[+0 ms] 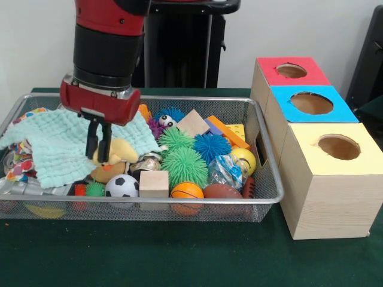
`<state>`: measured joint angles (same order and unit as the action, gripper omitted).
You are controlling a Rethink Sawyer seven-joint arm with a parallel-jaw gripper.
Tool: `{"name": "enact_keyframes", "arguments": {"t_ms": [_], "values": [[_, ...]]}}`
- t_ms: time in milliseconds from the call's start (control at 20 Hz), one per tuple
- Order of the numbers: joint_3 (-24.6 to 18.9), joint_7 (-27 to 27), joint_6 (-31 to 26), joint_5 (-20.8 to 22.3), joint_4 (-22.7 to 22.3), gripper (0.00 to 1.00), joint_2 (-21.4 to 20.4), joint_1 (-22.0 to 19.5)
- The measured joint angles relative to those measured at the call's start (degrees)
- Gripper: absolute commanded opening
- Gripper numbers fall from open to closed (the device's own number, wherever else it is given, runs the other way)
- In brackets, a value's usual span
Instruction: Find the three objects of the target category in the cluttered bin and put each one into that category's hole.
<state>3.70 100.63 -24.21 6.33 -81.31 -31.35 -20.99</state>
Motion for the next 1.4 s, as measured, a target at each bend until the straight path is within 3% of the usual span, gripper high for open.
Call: {"name": "enact_keyframes", "arguments": {"t_ms": [300,950,1400], "values": [[0.0,0.0,-0.4,0.0,-0.6,0.0,-2.7,0.2],[-0.1,0.0,-5.2,-0.5,-6.4,0.0,-7.8,2.7],[2.4,0.0,-5.2,-1.1,-13.1,0.0,-11.1,8.7]]}}
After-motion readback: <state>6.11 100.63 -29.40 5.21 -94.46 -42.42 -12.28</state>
